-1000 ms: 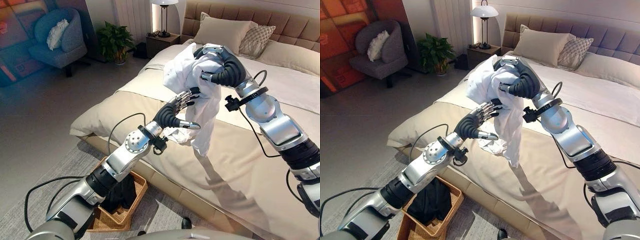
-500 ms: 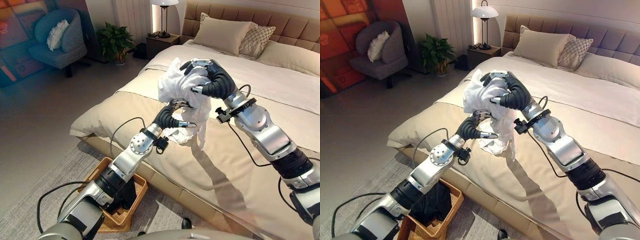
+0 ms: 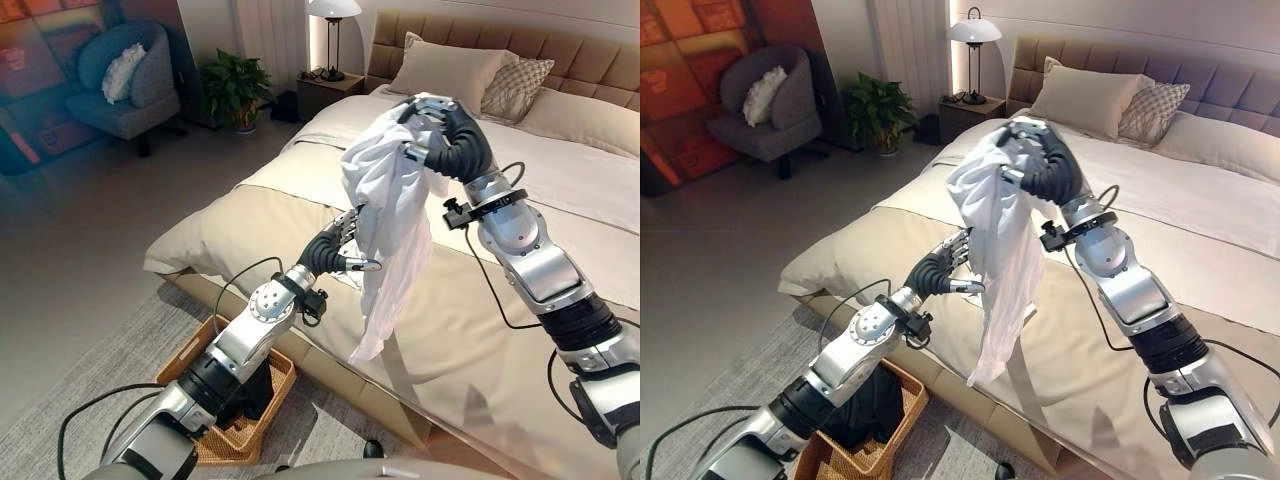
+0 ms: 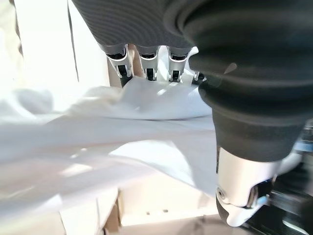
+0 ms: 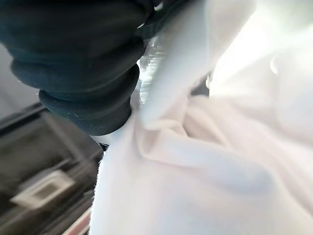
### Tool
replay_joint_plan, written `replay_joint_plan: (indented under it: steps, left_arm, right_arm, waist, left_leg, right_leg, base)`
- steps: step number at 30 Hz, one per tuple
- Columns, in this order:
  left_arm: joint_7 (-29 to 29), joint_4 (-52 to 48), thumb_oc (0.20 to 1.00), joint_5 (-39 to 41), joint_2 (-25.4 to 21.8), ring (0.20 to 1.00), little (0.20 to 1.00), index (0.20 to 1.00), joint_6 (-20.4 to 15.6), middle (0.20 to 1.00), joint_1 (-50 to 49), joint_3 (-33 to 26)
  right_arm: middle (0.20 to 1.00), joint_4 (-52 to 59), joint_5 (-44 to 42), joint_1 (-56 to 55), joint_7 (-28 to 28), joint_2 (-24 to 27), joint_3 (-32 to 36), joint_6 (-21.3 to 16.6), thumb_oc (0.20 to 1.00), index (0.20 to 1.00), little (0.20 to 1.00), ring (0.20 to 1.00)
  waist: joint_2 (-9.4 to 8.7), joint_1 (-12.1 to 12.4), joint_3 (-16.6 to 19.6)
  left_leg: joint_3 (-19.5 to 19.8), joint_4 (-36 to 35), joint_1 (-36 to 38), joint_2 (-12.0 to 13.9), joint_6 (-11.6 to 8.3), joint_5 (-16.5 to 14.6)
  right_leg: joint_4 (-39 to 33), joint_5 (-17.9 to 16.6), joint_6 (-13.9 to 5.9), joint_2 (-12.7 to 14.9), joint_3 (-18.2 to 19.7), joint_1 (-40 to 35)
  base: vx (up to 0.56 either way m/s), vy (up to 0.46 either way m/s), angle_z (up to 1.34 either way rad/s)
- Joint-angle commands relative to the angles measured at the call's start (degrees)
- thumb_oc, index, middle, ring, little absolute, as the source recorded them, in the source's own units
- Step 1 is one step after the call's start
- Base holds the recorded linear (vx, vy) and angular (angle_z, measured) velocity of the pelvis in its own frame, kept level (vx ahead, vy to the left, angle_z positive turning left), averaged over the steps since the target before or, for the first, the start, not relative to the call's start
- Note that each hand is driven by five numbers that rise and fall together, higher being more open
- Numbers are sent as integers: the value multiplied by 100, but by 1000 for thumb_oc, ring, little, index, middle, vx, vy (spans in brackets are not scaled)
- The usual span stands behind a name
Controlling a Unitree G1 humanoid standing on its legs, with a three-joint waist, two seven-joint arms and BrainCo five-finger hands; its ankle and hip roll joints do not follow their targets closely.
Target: Pick up clothes into the bucket
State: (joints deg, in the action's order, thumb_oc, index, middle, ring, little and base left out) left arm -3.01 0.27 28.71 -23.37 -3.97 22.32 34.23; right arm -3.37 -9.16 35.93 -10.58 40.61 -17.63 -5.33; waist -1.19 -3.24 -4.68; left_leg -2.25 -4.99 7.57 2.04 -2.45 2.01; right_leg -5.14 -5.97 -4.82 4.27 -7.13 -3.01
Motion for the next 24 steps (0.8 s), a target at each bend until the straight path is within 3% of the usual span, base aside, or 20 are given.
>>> replay_joint_plan:
  steps: [1,9,13,17,24]
  left_arm:
    - [-221,-430,1000,421,-84,1000,1000,1000,-186,1000,238,291]
    - [-147,-635,1000,158,-219,1000,1000,1000,-177,1000,89,78]
    - [369,-715,1000,-1103,-246,1000,1000,1000,-329,1000,-383,-748]
    - [712,-675,1000,-1474,-63,1000,1000,1000,-398,1000,-747,-1182]
    - [1072,-368,1000,-1923,203,1000,1000,1000,-368,1000,-835,-1367]
  right_arm:
    - [200,-675,486,800,-719,104,587,-18,200,200,200,200]
    - [200,-1084,964,845,-1267,207,1005,41,200,200,200,200]
    - [200,-713,1275,436,-1411,198,1435,-42,200,200,200,200]
    - [200,-302,1362,143,-1373,40,1597,-110,200,200,200,200]
    - [200,317,1176,-117,-1112,-213,1559,-272,200,200,200,200]
  waist:
    - [-273,111,228]
    - [-275,154,189]
    - [-316,216,155]
    - [-362,245,154]
    - [-378,216,172]
  left_leg:
    - [319,416,-116,-153,83,-476]
    - [394,424,-161,-176,86,-454]
    - [444,416,-192,-172,96,-445]
    - [443,414,-201,-155,102,-446]
    - [390,407,-198,-151,119,-451]
  right_leg:
    - [555,455,-346,383,-332,-171]
    - [567,455,-333,395,-400,-165]
    - [549,457,-326,386,-422,-147]
    - [537,443,-319,382,-383,-125]
    - [518,424,-318,357,-281,-90]
  base:
    - [-8,4,12]
    - [-21,6,8]
    - [-4,-3,2]
    - [-3,-11,2]
    - [1,-3,0]
